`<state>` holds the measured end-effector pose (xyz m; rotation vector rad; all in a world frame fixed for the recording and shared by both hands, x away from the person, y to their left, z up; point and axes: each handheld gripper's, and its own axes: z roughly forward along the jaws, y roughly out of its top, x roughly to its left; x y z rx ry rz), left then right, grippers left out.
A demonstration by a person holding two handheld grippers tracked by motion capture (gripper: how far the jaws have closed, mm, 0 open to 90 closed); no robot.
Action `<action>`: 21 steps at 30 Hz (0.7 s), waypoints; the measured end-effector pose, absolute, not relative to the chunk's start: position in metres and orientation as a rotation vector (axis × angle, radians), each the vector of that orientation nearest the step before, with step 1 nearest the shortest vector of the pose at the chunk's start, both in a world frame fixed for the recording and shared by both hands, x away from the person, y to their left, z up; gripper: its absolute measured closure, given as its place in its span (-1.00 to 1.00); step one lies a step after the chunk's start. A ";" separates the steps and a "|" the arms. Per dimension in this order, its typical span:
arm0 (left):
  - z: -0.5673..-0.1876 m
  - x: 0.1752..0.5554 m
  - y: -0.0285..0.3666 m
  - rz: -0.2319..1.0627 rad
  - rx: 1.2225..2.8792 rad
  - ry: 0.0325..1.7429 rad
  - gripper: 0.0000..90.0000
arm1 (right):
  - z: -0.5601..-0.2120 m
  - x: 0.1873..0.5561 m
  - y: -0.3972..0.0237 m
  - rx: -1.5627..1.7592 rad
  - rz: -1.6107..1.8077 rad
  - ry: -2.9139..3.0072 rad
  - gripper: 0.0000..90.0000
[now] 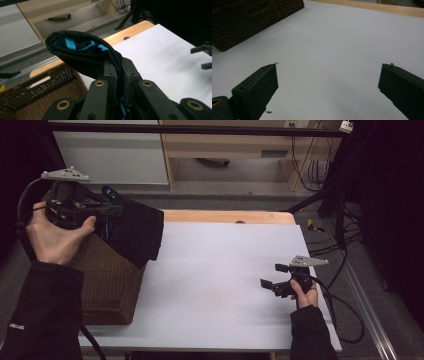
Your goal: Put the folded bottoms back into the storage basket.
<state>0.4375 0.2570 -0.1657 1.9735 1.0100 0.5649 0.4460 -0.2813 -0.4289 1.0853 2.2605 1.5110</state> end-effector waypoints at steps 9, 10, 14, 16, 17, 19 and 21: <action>-0.167 0.438 0.286 0.574 1.924 1.074 0.85 | -0.429 0.446 -0.281 1.083 1.508 2.261 -0.94; -0.168 0.439 0.289 0.574 1.920 1.081 0.85 | -0.429 0.446 -0.281 1.084 1.507 2.261 -0.94; -0.172 0.440 0.300 0.583 1.918 1.116 0.85 | -0.429 0.446 -0.281 1.086 1.508 2.260 -0.94; -0.175 0.440 0.305 0.583 1.916 1.129 0.85 | -0.429 0.446 -0.281 1.086 1.507 2.260 -0.94; -0.176 0.440 0.307 0.585 1.916 1.137 0.85 | -0.430 0.446 -0.281 1.086 1.506 2.260 -0.94; -0.179 0.441 0.311 0.588 1.919 1.152 0.85 | -0.430 0.446 -0.281 1.085 1.505 2.262 -0.94; -0.183 0.442 0.314 0.586 1.921 1.163 0.85 | -0.430 0.446 -0.281 1.085 1.506 2.261 -0.94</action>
